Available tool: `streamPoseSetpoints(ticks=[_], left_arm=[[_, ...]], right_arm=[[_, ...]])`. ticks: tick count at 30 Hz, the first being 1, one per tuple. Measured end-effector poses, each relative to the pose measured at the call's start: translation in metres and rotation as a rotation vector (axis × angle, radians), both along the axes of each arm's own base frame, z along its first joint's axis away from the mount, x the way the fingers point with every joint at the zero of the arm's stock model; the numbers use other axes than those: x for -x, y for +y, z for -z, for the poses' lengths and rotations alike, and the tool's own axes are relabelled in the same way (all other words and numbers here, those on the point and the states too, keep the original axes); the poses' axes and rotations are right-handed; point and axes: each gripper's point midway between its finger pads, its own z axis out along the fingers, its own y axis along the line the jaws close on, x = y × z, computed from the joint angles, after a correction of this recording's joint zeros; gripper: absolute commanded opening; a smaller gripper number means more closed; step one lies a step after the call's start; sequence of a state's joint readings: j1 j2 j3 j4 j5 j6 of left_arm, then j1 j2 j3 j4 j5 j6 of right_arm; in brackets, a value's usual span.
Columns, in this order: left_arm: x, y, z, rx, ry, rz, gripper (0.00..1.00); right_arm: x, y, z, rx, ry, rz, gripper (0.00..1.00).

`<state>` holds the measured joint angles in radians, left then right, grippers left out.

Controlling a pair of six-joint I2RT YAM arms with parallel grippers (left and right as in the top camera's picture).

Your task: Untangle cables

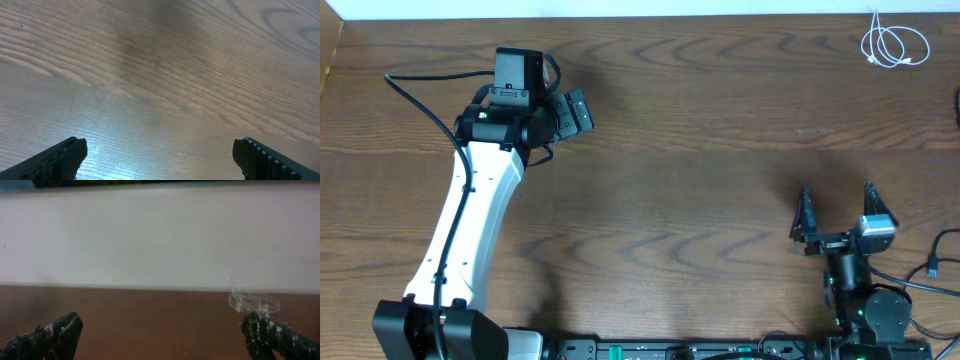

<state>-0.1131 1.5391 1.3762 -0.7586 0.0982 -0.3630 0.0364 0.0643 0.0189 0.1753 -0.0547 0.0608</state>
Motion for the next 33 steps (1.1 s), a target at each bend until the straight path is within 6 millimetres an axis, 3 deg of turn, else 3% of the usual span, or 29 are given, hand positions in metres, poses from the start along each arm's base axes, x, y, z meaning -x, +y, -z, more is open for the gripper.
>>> streamPoseSetpoints(ticks=[5,10,33], left_arm=[[0.000,0.000,0.000,0.000,-0.001,0.000,0.99],[0.000,0.000,0.000,0.000,0.000,0.000,0.99],[0.000,0.000,0.000,0.000,-0.001,0.000,0.99]], right_arm=[[0.001,-0.001,0.018,-0.013,0.059,0.002,0.99],[0.001,-0.001,0.055,-0.013,0.210,0.004,0.99],[0.001,-0.001,0.054,-0.019,0.207,0.003,0.99]])
